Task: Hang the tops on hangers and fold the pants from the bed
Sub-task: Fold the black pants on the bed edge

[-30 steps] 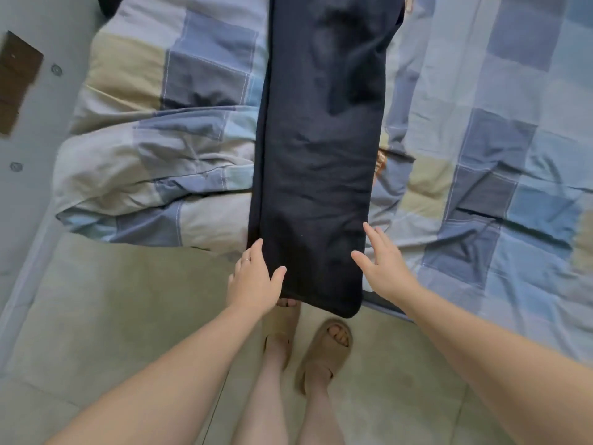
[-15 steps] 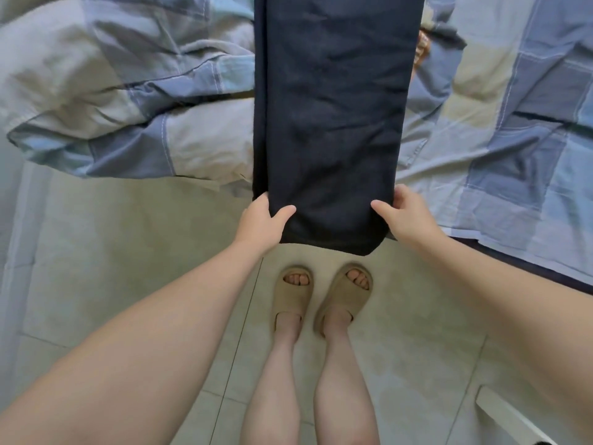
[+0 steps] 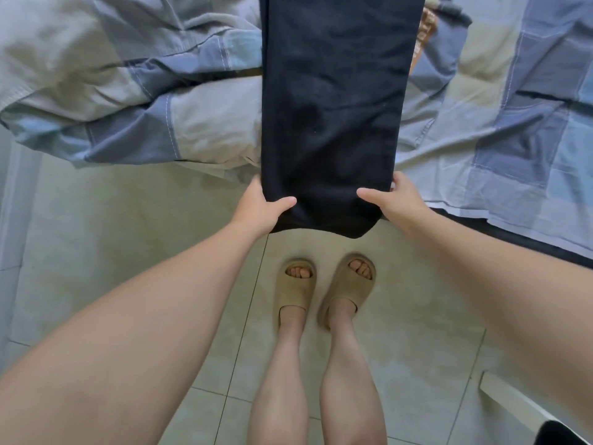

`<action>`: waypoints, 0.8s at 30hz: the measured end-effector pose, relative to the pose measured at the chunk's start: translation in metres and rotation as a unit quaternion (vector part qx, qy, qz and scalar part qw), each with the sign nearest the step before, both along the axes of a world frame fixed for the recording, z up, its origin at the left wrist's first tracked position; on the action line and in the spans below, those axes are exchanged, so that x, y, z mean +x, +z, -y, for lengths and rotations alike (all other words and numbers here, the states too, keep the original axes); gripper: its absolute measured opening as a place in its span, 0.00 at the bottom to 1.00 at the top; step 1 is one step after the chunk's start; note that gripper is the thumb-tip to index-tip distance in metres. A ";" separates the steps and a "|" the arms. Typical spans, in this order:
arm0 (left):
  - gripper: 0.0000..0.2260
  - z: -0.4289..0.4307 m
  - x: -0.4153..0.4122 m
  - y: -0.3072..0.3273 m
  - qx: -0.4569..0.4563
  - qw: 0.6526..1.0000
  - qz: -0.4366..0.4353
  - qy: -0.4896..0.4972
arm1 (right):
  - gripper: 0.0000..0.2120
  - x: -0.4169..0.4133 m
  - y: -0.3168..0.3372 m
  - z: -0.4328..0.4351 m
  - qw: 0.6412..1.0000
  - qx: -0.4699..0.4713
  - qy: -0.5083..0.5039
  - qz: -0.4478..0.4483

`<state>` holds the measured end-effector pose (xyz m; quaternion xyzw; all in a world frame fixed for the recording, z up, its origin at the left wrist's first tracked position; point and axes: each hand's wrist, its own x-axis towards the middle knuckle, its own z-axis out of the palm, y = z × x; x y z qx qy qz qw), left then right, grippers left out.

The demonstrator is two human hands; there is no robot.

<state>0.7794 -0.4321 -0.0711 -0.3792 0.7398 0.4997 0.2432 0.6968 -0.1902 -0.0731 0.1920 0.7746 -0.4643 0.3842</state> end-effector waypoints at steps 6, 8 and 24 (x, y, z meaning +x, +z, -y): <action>0.14 -0.002 0.027 0.014 -0.026 0.997 0.048 -0.050 | 0.09 0.032 0.008 -0.010 0.998 0.020 0.022 0.059; 0.15 -0.002 0.041 0.025 0.022 0.997 0.065 -0.029 | 0.07 0.048 0.020 -0.015 0.996 0.046 0.032 0.076; 0.19 0.011 0.069 0.270 0.160 0.974 0.081 0.141 | 0.14 0.103 0.273 0.006 0.983 -0.007 -0.178 0.034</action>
